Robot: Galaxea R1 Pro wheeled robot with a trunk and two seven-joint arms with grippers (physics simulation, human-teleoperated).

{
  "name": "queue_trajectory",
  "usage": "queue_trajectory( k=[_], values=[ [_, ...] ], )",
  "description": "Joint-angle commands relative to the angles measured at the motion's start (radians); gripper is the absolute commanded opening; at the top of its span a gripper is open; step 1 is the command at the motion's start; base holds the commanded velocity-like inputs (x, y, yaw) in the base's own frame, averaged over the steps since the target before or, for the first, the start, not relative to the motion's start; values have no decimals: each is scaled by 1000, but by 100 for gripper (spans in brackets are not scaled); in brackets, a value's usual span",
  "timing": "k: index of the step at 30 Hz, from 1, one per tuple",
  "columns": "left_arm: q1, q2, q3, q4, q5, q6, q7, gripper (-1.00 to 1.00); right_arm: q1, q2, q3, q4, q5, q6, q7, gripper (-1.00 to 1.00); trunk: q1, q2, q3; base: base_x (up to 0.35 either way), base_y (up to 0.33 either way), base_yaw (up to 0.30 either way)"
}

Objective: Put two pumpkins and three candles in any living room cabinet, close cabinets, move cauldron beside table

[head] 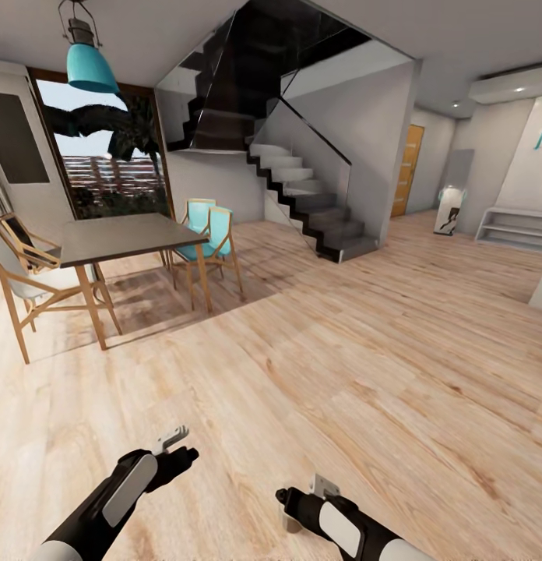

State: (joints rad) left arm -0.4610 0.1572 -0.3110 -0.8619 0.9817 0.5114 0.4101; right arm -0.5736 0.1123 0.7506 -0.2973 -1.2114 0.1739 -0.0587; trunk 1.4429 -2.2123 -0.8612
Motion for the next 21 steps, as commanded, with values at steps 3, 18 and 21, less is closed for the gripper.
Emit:
queue_trajectory(
  k=[3,18,21],
  values=[
    [-1,3,-5,-2,11,9,9,100,-1,-2,6,-2,-7,-6,-6,100,11,-22,-10,0,0,0],
    [-1,0,-4,-1,11,24,9,100,-1,4,12,-2,0,-32,-5,100,69,-127,-57,0,0,0],
    [-1,-1,-3,-1,11,24,10,100,-1,4,13,-1,0,-33,-6,100,80,-148,-67,0,0,0]
  ],
)
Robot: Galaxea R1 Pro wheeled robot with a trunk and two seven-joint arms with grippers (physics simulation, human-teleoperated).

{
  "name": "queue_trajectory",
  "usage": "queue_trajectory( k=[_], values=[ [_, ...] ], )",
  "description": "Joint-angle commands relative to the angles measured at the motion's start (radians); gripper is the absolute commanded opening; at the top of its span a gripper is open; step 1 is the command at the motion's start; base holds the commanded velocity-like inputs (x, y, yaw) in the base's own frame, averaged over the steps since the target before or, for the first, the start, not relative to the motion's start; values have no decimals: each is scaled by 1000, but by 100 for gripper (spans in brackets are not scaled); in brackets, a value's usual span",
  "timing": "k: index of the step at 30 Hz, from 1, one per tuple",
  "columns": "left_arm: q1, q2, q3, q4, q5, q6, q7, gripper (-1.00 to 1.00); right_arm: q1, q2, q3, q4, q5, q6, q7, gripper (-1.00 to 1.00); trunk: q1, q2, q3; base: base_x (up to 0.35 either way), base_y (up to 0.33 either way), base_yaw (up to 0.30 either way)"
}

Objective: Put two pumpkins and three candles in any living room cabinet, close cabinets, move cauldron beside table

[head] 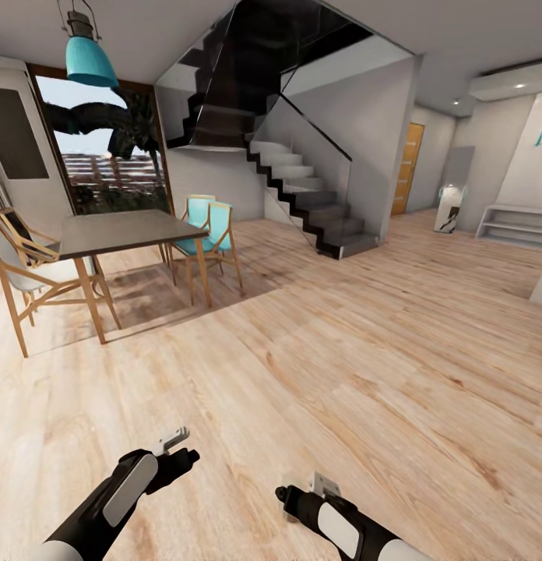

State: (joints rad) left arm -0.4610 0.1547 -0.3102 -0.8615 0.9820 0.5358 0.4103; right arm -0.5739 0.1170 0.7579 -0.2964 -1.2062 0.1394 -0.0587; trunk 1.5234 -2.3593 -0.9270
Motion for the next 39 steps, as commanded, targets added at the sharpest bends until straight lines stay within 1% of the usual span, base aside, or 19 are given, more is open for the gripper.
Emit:
queue_trajectory(
  k=[1,10,15,17,19,20,21,23,26,27,28,29,33,37,39],
  values=[
    [-1,1,-4,-2,10,0,10,100,-1,0,6,-2,-6,2,-7,100,4,-8,-4,0,0,0],
    [-1,0,-4,-3,9,0,10,100,-1,-6,5,0,-7,1,-18,100,38,-71,-32,0,0,0],
    [-1,0,-5,-5,8,0,11,100,0,-7,3,5,-7,-25,-25,100,57,-106,-48,0,0,0],
    [-1,0,-6,-5,6,0,12,100,-1,-5,3,21,-7,-31,-42,100,65,-120,-54,0,0,0],
    [-1,0,-8,-5,1,0,14,100,-1,-2,4,43,-7,-34,-83,100,73,-134,-61,0,0,0],
    [-1,0,-10,-7,-2,0,24,100,-1,0,4,52,-7,-37,-122,100,77,-141,-64,0,0,0],
    [-1,0,-11,-11,-3,0,43,100,-1,0,4,56,-7,-38,-145,100,77,-141,-68,0,0,0],
    [-1,0,-11,-33,-3,0,109,100,-1,1,4,59,-7,-39,-177,100,78,-141,-75,0,0,0],
    [5,-3,-17,-105,4,0,242,100,-1,1,4,61,-7,-39,-193,100,79,-142,-87,0,0,0],
    [6,-4,-18,-118,5,0,260,100,-1,1,4,61,-7,-40,-194,100,80,-142,-91,0,0,0],
    [9,-5,-21,-155,8,1,295,100,-1,1,4,61,-7,-40,-197,100,80,-143,-95,0,0,0],
    [10,-4,-22,-198,10,7,312,100,-1,1,4,62,-7,-40,-198,100,81,-143,-99,0,0,0],
    [14,-2,-23,-302,12,73,326,100,-1,1,4,62,-7,-42,-199,100,82,-144,-114,0,0,0],
    [16,-2,-23,-332,12,97,329,100,-1,2,6,63,-6,-40,-206,100,84,-145,-129,0,0,0],
    [17,-4,-23,-336,12,100,329,100,-1,3,8,63,-4,-40,-229,100,85,-145,-137,0,0,0]
  ],
)
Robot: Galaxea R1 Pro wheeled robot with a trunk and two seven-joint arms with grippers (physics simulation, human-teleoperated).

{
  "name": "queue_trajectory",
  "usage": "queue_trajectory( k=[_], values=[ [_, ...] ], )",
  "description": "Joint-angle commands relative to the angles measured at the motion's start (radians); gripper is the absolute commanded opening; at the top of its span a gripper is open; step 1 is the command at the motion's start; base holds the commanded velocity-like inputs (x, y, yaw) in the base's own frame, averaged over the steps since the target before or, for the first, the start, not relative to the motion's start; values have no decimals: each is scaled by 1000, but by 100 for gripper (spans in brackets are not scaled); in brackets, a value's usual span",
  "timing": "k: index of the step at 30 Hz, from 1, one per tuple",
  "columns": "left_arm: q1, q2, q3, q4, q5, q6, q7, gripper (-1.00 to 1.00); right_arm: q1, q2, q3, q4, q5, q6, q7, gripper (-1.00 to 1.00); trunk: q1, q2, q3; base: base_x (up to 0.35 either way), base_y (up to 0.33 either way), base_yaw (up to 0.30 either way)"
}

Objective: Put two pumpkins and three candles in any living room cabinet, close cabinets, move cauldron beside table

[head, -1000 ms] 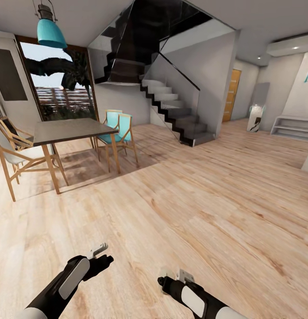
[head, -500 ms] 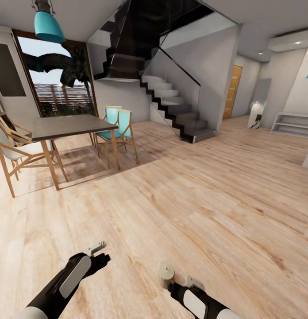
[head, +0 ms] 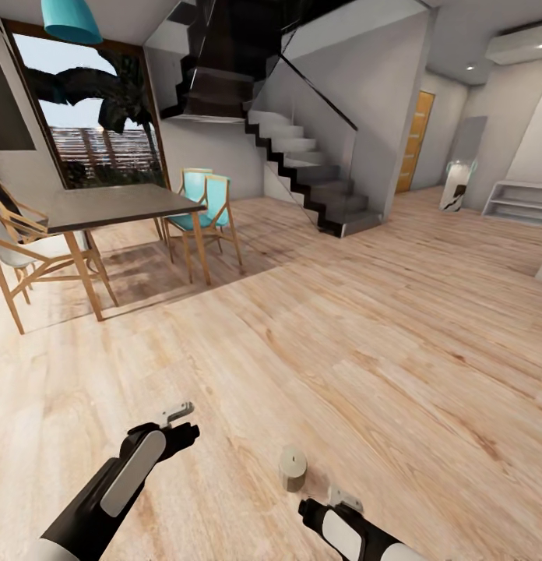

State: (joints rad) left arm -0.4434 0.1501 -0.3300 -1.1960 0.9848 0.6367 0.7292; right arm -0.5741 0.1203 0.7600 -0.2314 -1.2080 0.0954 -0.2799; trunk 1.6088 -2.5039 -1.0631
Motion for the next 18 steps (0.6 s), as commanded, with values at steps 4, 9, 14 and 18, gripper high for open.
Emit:
queue_trajectory(
  k=[4,9,14,18],
  values=[
    [-1,0,-3,-3,9,1,10,100,0,1,13,-4,18,-12,-102,100,0,0,-1,0,0,0],
    [-1,-1,-3,-8,10,1,10,100,0,1,18,-2,105,-34,-172,100,0,0,-1,0,0,0],
    [-1,-1,-3,-9,10,1,10,100,-1,0,18,-2,116,-37,-179,100,0,0,-1,1,0,0],
    [-1,0,-2,-7,11,1,10,100,0,0,18,-2,120,-38,-179,100,0,0,-1,109,73,0]
  ],
)
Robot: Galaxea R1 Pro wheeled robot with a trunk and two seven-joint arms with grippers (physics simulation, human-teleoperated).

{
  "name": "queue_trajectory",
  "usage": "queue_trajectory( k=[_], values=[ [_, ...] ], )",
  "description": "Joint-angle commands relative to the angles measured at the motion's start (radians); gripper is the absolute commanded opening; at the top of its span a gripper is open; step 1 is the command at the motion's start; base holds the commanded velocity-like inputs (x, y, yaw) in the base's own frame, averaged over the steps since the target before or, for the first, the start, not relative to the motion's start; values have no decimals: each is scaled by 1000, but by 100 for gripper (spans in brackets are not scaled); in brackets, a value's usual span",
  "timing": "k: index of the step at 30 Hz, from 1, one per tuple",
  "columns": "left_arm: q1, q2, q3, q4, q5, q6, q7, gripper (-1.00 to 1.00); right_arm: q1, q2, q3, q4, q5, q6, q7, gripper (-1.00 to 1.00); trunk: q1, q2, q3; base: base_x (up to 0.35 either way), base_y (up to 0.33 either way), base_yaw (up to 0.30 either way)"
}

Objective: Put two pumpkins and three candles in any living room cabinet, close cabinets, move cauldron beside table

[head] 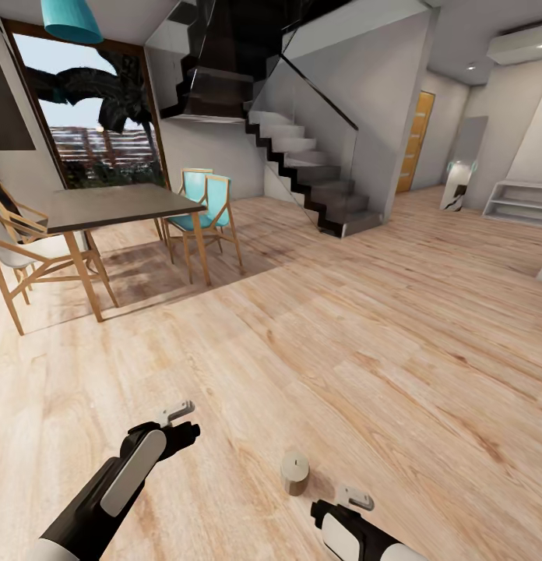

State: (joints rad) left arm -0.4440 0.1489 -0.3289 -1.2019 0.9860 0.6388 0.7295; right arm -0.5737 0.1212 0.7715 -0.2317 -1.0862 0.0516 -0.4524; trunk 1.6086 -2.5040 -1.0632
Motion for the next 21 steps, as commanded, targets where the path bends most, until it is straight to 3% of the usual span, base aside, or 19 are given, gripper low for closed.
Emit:
queue_trajectory(
  k=[1,10,21],
  values=[
    [-1,1,-3,-2,9,-1,10,100,-1,0,7,-2,-1,5,-7,100,0,0,-1,57,41,0],
    [-1,3,-2,-2,33,-1,10,100,-1,-1,8,-3,2,7,-3,100,0,0,-1,3,97,0],
    [-1,3,-2,-2,37,-1,10,100,-1,-2,8,-4,2,5,6,100,0,0,-1,38,81,0]
  ],
)
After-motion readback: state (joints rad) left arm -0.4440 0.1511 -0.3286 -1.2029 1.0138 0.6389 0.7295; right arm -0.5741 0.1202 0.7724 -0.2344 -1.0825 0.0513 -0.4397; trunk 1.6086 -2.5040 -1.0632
